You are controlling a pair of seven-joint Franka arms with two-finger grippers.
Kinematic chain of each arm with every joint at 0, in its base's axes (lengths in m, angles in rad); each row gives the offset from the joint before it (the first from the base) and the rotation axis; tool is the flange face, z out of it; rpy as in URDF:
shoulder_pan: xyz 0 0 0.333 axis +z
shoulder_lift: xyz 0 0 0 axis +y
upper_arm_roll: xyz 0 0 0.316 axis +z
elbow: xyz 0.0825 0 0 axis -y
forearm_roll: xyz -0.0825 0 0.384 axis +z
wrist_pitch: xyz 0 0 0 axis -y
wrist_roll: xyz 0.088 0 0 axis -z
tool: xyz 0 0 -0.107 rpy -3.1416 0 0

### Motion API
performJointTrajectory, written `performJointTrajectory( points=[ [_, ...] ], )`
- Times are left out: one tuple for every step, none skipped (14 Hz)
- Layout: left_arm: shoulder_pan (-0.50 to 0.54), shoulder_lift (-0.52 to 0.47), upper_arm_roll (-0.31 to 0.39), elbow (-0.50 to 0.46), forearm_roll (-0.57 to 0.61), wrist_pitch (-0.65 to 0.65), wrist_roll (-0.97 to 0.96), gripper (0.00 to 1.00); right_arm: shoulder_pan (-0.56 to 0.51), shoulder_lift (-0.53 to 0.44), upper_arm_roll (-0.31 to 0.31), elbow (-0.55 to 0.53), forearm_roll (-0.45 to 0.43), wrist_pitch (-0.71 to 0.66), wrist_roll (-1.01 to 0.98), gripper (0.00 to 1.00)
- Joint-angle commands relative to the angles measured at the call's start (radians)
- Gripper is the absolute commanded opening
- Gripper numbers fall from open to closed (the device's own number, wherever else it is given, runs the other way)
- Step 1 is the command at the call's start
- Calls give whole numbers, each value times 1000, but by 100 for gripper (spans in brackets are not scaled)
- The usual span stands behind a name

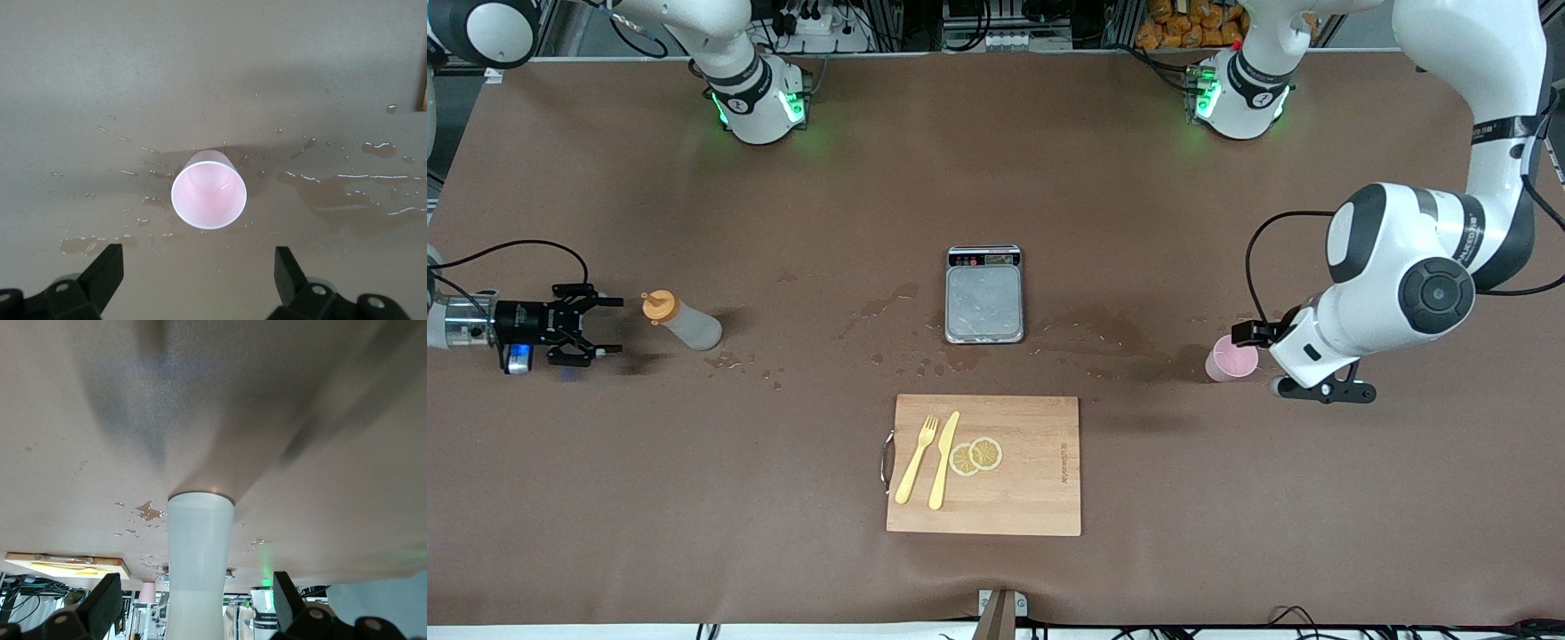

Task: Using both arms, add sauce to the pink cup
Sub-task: 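Lower the right gripper around the bottle while the left gripper lowers around the cup, then close the right gripper on the bottle while the left gripper closes on the cup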

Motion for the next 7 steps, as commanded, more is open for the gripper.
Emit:
performJointTrajectory(
  points=[
    [4,10,-4,-4,8,23,-4,100,-20,47,20,28,54,-27,30,100],
    [4,13,-4,-4,8,26,-4,100,-11,50,19,24,56,-36,30,100],
    [9,17,-4,-4,8,28,-4,100,-7,60,19,22,59,-47,32,100],
    [12,23,-4,-4,8,33,-4,100,-5,74,20,22,62,-67,32,100],
    [12,25,-4,-4,8,43,-4,100,-5,84,20,24,65,-76,35,100],
    [12,30,-4,-7,8,46,-4,100,-4,88,22,22,65,-79,35,100],
    [12,34,-4,-7,8,52,-4,100,-1,94,23,19,65,-85,35,100]
  ],
)
